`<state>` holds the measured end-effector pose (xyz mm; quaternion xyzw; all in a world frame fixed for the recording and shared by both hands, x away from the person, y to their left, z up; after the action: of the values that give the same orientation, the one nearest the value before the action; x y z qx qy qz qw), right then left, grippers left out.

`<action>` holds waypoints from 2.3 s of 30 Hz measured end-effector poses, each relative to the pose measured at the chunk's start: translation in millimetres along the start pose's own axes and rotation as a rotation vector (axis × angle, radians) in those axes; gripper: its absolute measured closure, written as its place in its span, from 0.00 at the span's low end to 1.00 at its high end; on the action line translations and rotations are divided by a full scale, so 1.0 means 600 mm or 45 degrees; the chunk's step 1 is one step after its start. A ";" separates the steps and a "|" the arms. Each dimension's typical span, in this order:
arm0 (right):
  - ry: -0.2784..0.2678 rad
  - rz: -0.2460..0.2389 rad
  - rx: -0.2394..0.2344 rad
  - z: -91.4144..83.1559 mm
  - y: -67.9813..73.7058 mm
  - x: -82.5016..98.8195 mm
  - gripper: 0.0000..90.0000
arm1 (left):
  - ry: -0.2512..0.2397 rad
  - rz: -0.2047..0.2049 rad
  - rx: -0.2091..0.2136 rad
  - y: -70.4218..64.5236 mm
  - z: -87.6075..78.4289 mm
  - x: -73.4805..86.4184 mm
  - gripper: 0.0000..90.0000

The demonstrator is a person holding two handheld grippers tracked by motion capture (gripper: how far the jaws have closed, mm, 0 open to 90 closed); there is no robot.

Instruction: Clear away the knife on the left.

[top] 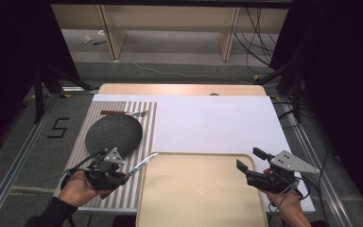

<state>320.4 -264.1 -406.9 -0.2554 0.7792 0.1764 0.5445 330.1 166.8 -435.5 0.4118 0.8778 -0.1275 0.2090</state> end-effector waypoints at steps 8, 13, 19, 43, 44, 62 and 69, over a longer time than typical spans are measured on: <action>0.006 -0.011 -0.002 0.001 0.001 0.001 0.30 | -0.011 0.035 0.067 -0.035 0.024 -0.022 0.86; 0.011 -0.020 -0.002 0.001 0.001 0.001 0.30 | -0.023 0.026 0.078 -0.042 0.031 -0.032 0.86; 0.009 -0.019 0.001 0.000 0.001 0.001 0.30 | -0.056 -0.002 0.104 -0.047 0.032 -0.037 0.86; 0.000 -0.012 -0.004 0.000 0.001 0.000 0.30 | -0.070 -0.014 0.144 -0.093 0.065 -0.081 0.86; 0.002 -0.012 -0.005 0.000 0.001 0.000 0.30 | -0.063 -0.010 0.146 -0.095 0.067 -0.083 0.86; 0.001 -0.012 -0.005 0.000 0.000 0.000 0.30 | -0.044 -0.017 0.184 -0.100 0.090 -0.108 0.86; -0.002 -0.012 -0.004 -0.001 0.001 0.000 0.30 | -0.042 -0.020 0.190 -0.103 0.096 -0.111 0.86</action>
<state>319.9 -263.7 -406.6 -0.2599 0.7773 0.1754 0.5455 335.4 60.4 -451.5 0.4171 0.8655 -0.2009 0.1912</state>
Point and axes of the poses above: each handheld gripper's, and its own axes: z roughly forward along the jaws, x roughly out of its underside, y roughly to its left, the point moved 3 cm from there along z, roughly forward along the jaws, and after that the axes turned 2 degrees about -z, right-handed, at the moved point
